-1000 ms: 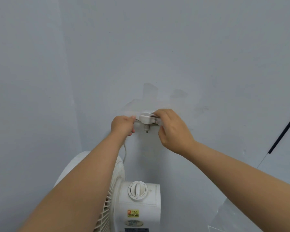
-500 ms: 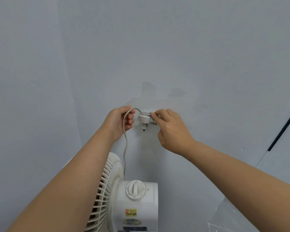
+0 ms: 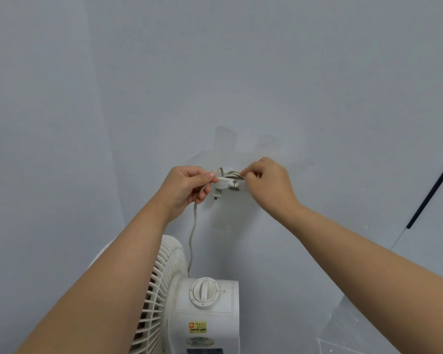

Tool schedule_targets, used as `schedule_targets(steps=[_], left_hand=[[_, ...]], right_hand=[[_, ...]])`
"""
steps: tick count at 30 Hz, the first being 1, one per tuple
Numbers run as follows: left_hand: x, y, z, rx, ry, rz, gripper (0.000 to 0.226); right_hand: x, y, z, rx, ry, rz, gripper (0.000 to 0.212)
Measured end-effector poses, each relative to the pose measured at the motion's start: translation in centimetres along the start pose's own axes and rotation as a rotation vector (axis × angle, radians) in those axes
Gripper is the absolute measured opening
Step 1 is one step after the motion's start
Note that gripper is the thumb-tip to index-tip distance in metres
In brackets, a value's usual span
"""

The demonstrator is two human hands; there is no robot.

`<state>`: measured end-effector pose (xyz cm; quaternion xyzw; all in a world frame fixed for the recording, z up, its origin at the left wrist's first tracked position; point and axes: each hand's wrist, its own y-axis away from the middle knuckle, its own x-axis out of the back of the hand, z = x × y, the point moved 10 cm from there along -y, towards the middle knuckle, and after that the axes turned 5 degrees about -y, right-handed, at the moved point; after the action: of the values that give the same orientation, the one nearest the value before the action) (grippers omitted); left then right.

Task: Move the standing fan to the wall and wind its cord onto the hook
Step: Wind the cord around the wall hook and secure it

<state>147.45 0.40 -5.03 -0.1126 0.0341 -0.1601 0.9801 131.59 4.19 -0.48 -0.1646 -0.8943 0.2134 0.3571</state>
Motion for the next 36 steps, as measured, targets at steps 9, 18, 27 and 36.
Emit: schedule_targets(steps=[9,18,27,36], left_hand=[[-2.0,0.7,-1.5,0.132,-0.229,-0.202,0.016],[-2.1,1.5,-5.3,0.336,-0.484,-0.342,0.001],[0.8,0.5,-5.3,0.364,-0.507,-0.034,0.014],[1.6,0.5,-4.5,0.308,-0.512,0.066,0.023]], right_hand=[[-6.0,1.8,2.1,-0.758,-0.597,-0.42,0.031],[-5.3,1.5,2.4,-0.723,-0.456,-0.512,0.024],[0.1,-0.7,3.6,-0.529,-0.345,-0.152,0.025],[1.8,-0.1,6.0,-0.297,-0.04,0.089,0.038]])
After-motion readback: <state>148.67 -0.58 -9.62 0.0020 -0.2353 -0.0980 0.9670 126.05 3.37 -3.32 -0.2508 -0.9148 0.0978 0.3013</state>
